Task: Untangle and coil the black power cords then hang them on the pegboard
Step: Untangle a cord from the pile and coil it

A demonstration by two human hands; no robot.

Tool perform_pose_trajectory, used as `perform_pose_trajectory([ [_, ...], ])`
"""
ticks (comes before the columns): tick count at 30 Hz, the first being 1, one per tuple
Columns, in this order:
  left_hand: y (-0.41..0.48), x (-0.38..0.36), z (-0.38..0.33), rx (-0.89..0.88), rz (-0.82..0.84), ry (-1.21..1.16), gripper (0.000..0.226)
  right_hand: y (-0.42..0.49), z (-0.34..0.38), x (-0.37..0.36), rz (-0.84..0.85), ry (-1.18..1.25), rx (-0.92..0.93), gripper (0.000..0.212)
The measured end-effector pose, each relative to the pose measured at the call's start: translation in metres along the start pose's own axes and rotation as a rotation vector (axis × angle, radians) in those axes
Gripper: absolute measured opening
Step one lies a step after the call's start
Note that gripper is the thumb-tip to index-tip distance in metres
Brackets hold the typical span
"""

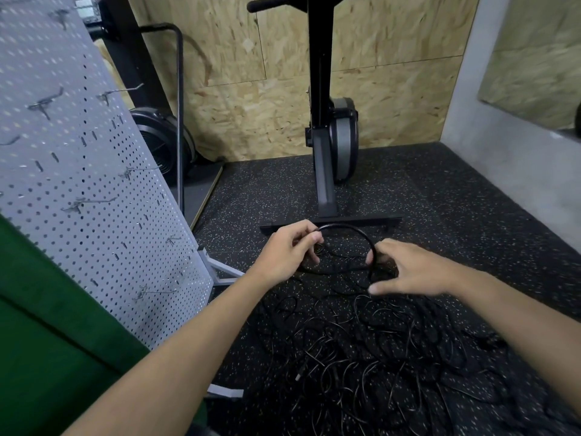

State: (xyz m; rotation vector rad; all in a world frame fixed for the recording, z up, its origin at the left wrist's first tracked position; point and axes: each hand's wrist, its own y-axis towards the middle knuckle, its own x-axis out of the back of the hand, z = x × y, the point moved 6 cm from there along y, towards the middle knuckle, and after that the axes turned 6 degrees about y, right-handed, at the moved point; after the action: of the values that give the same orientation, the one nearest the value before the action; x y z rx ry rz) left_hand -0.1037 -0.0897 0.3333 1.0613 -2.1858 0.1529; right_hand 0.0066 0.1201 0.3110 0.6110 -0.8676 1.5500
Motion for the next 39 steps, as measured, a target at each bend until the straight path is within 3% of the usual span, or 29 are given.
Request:
perform_pose_trajectory([
  [5,0.002,0.009,-0.011,-0.026,-0.103,-0.052,0.018,-0.001,0.013,0.005,-0.132,0.273,0.017,0.054],
  [10,-0.005,0.006,-0.011,0.009,-0.024,-0.015,0.018,-0.004,0.025,0.024,-0.353,0.423,0.129,0.038],
  [14,-0.004,0.011,-0.032,-0.038,-0.093,-0.086,0.018,-0.004,0.035,0.037,-0.477,0.426,0.166,0.036],
  [17,0.002,0.005,-0.043,0.005,-0.070,-0.244,0.018,0.000,0.040,0.033,-0.446,0.526,0.168,0.032],
  [23,0.006,0.000,-0.016,0.386,-0.091,-0.663,0.032,-0.006,0.064,0.036,-0.391,0.715,0.214,0.014],
  [28,0.007,0.002,-0.020,0.427,-0.148,-0.928,0.034,-0.004,0.044,-0.013,0.082,0.601,-0.074,0.037],
  [29,0.008,0.007,-0.018,0.425,-0.175,-0.929,0.033,-0.004,0.041,-0.018,0.114,0.628,-0.086,0.039],
  [32,0.008,0.012,-0.008,0.433,-0.184,-0.821,0.029,0.001,0.045,-0.008,-0.021,0.680,0.003,0.041],
  [34,0.004,0.000,-0.010,0.429,-0.106,-0.867,0.055,0.004,0.052,-0.001,-0.105,0.674,0.053,0.042],
  [36,0.003,-0.012,-0.018,0.392,-0.037,-0.992,0.071,0.005,0.060,-0.007,-0.089,0.615,0.071,0.043],
  [39,0.007,-0.020,-0.025,0.321,0.030,-1.095,0.078,0.007,0.064,-0.024,-0.017,0.540,0.039,0.048],
])
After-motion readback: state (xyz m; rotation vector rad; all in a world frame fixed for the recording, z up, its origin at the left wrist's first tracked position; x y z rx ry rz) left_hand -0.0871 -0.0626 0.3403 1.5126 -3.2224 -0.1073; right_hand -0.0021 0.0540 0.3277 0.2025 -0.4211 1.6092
